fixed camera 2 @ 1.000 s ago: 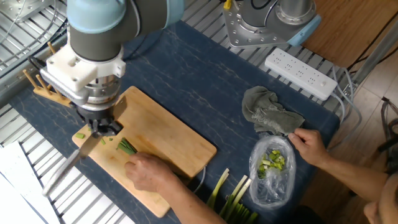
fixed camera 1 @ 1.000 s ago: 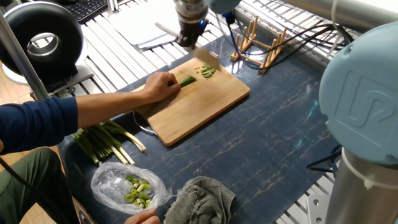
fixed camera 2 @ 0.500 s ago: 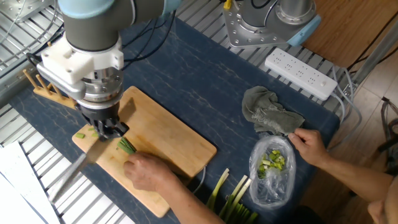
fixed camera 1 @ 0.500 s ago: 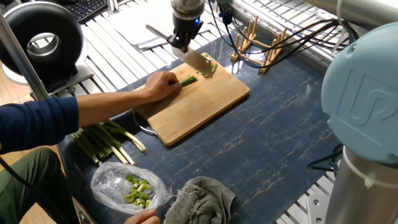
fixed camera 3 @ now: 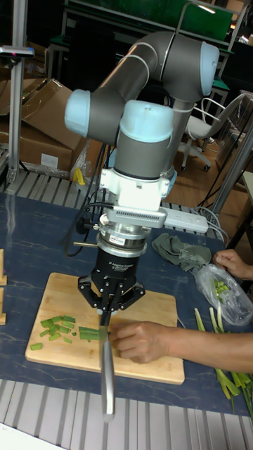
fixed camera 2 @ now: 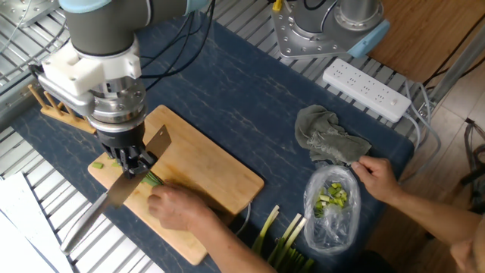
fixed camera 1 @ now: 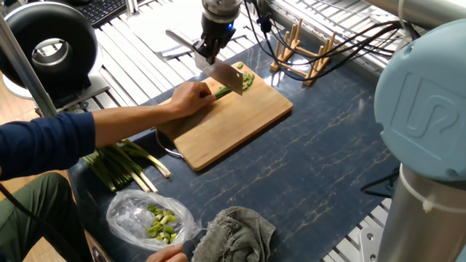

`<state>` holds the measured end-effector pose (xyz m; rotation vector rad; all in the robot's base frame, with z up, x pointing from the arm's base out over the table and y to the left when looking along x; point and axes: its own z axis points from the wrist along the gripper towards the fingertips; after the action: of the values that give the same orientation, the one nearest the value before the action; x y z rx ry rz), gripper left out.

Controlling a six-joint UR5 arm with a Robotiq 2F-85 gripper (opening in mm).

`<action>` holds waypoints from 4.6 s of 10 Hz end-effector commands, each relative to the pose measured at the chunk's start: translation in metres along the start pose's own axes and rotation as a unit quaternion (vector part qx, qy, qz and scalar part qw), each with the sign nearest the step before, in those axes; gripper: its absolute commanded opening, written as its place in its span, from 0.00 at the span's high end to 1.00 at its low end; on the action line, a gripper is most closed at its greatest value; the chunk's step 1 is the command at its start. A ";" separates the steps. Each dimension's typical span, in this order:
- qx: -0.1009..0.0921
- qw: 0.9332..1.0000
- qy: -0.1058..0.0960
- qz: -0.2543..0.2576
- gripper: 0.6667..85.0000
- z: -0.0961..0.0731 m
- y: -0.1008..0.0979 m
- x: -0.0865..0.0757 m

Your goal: Chop the scallions

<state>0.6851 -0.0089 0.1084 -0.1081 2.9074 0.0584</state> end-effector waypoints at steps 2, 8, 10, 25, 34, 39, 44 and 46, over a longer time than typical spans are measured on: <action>-0.007 1.000 -0.009 0.011 0.99 0.011 -0.011 -0.002; -0.006 1.000 -0.024 0.006 0.99 0.025 -0.018 0.001; -0.005 1.000 -0.028 0.007 0.99 0.029 -0.017 0.000; -0.005 1.000 -0.025 -0.007 0.99 0.033 -0.019 0.008; -0.001 1.000 -0.023 -0.007 0.99 0.032 -0.020 0.018; 0.000 1.000 -0.023 -0.009 0.99 0.031 -0.022 0.021; 0.002 0.999 -0.032 -0.006 0.99 0.039 -0.018 0.017; -0.003 1.000 -0.029 -0.008 0.99 0.034 -0.018 0.015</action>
<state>0.6768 -0.0280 0.0678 -0.1374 2.8510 0.0446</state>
